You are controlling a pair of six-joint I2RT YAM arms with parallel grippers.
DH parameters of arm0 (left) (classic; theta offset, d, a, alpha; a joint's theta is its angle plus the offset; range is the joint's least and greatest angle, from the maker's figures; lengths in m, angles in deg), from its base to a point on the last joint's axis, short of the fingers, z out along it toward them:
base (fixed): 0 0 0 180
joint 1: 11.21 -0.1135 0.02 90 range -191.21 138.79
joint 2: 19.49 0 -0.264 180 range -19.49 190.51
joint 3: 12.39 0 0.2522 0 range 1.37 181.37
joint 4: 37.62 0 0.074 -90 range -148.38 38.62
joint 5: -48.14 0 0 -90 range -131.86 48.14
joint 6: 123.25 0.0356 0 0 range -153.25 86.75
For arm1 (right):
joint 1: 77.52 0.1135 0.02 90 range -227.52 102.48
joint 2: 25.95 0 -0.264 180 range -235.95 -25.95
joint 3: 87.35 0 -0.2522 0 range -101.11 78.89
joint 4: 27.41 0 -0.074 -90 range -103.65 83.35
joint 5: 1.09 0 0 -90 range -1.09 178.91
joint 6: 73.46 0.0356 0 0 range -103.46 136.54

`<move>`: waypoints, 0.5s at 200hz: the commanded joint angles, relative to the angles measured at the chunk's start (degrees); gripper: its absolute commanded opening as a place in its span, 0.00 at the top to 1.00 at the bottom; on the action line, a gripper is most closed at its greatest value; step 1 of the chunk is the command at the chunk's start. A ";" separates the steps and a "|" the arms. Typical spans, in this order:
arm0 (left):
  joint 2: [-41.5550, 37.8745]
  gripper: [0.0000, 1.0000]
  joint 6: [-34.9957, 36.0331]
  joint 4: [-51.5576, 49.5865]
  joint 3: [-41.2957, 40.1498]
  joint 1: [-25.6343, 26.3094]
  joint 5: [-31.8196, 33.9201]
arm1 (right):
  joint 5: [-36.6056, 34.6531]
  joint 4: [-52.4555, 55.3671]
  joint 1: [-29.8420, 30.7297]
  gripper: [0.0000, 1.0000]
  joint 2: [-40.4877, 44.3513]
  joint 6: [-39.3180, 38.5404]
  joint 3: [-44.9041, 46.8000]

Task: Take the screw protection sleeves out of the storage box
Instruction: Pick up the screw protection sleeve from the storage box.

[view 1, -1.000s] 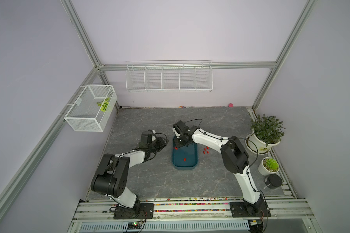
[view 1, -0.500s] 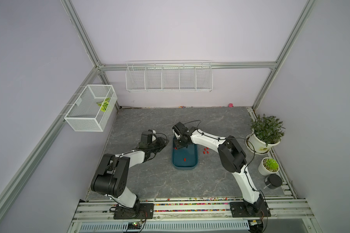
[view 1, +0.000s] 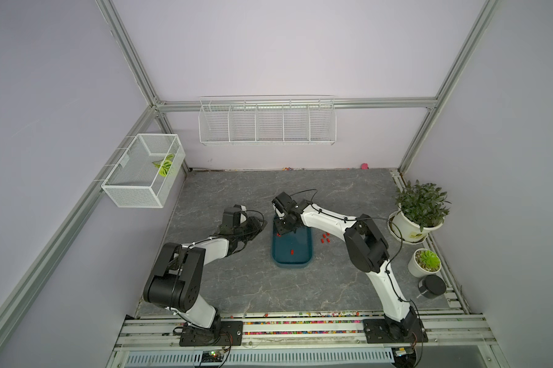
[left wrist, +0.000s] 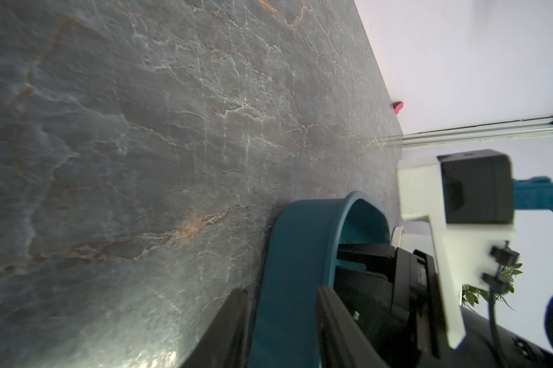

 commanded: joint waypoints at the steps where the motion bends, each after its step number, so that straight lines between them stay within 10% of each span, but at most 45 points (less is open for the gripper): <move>1: 0.34 0.58 0.11 1.00 -0.49 -0.14 -0.49 | -1.27 1.63 -0.04 0.73 -1.39 0.08 -0.90; 100: 0.31 0.58 0.08 1.00 -0.72 -0.16 -0.47 | -0.44 1.97 -0.04 0.82 -2.09 0.25 -1.29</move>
